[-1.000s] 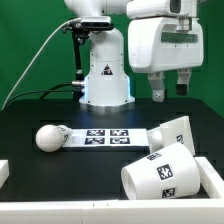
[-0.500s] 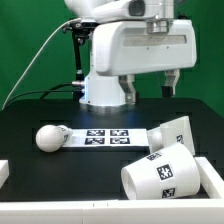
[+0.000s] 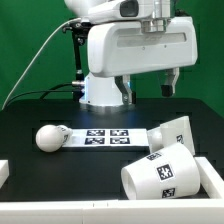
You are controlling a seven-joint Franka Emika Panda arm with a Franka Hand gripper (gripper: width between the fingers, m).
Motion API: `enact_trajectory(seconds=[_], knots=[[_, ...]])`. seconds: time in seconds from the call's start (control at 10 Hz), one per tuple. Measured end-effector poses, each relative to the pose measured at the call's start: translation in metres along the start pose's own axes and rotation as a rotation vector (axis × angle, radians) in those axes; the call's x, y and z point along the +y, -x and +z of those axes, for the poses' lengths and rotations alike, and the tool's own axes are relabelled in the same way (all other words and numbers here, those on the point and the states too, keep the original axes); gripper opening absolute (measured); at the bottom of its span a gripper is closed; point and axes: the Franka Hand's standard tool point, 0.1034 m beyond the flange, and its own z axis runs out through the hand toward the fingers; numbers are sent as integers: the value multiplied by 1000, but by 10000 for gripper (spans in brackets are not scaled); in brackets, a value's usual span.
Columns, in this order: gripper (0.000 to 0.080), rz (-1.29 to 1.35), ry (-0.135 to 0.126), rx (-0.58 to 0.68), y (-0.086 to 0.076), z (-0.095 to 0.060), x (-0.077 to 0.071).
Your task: Assemble lamp
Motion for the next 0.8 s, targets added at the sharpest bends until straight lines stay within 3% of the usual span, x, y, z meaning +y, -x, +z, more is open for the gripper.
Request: enact_trajectory(seconds=[0.2,0.3,0.4,0.5,0.8], knots=[[700,195,-15,13,-18,8,18],[700,365,-39,17,-17,13,29],[700,550,-88,-10,-10,17,33],[700,609,-105,-8,-9,16,36],[700,797,-109,-18,-11,17,33]])
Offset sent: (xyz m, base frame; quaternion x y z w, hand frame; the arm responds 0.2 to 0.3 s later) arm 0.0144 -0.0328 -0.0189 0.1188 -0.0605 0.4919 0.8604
